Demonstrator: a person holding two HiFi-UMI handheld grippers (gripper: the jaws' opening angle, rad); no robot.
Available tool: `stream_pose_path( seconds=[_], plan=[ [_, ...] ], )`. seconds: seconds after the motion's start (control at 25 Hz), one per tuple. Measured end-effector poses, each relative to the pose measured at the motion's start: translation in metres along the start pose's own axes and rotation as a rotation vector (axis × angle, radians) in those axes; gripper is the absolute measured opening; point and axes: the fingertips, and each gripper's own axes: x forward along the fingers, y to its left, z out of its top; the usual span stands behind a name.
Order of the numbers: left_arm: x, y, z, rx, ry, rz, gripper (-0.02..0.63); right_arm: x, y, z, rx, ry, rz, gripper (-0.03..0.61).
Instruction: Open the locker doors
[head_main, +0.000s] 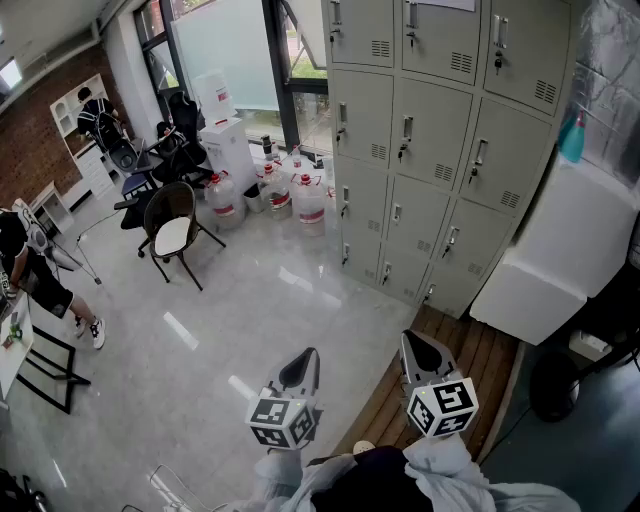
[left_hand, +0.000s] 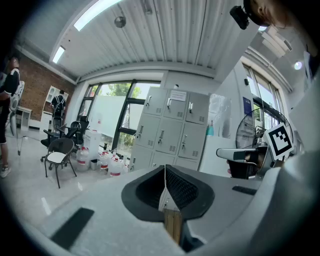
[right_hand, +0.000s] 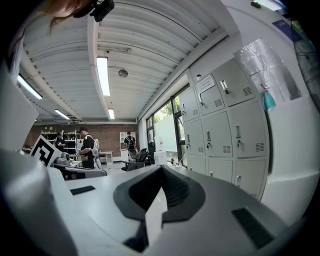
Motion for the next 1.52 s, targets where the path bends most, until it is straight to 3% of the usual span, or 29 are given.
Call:
stream_pose_path(
  seconds=[0.64, 1.52],
  plan=[
    [0.008, 0.001, -0.005, 0.009, 0.021, -0.012, 0.011, 0.002, -0.003, -0.006, 0.031, 0.017, 0.01, 0.0],
    [0.068, -0.035, -0.02, 0.024, 0.045, -0.009, 0.011, 0.005, -0.075, -0.008, 0.037, 0.016, 0.013, 0.0]
  ],
)
